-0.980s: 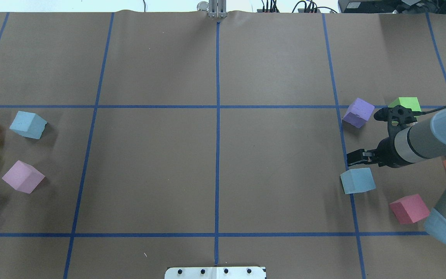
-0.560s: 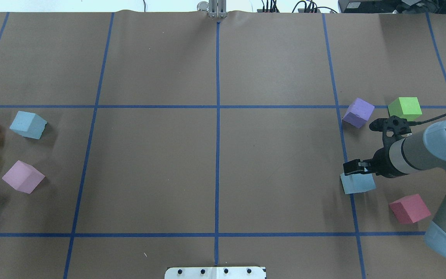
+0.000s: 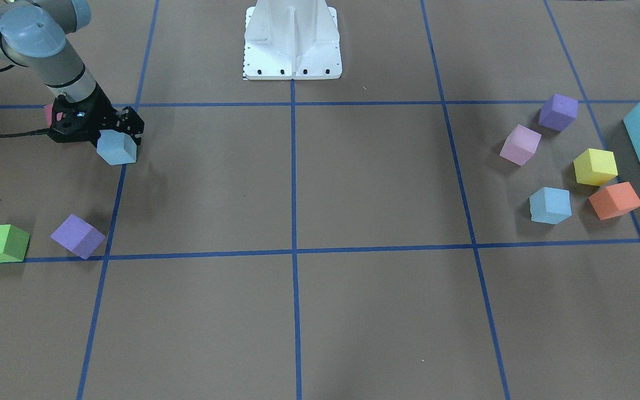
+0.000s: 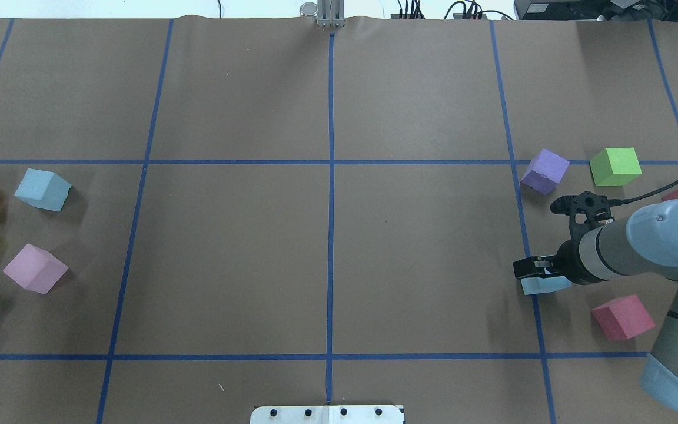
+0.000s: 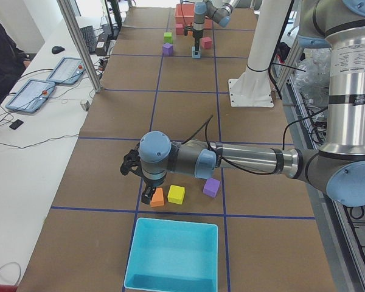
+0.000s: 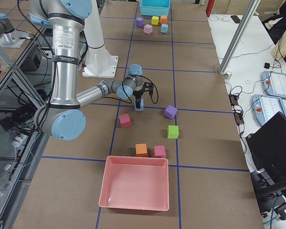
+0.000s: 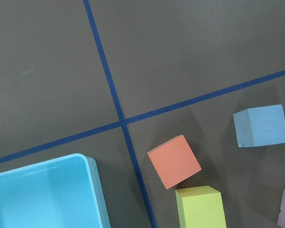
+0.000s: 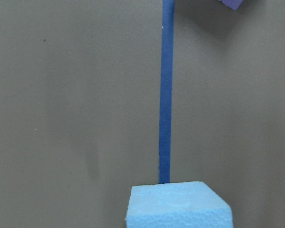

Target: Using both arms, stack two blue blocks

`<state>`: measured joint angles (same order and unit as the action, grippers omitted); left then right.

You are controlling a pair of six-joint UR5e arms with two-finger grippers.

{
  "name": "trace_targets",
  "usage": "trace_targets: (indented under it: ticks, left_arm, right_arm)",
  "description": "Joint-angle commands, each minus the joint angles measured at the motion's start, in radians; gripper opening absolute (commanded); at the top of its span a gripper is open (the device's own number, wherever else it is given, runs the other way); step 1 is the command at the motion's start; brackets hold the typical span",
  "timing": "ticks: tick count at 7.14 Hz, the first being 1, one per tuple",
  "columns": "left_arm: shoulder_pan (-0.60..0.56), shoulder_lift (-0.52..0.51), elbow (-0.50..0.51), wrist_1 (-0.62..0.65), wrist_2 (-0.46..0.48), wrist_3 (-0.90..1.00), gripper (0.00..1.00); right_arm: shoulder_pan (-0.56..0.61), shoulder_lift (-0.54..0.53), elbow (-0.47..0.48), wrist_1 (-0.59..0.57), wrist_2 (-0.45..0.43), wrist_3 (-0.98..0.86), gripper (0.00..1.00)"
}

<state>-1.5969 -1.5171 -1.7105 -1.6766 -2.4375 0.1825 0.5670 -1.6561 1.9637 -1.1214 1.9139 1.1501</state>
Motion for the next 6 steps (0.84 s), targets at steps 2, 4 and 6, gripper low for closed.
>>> trace_targets:
  ticks: [2, 4, 6]
  left_arm:
    - [0.000, 0.000, 0.002, 0.000, 0.000, 0.000, 0.98]
    - [0.000, 0.000, 0.002, 0.000, 0.000, 0.000, 0.98]
    - [0.000, -0.002, 0.002, 0.000, 0.000, 0.000, 0.98]
  right_arm:
    - [-0.010, 0.001, -0.008, 0.000, -0.015, -0.001, 0.80]
    - [-0.010, 0.006, -0.009, 0.000, -0.015, -0.001, 0.64]
    - [-0.010, 0.015, -0.006, -0.001, -0.016, -0.003, 0.54]
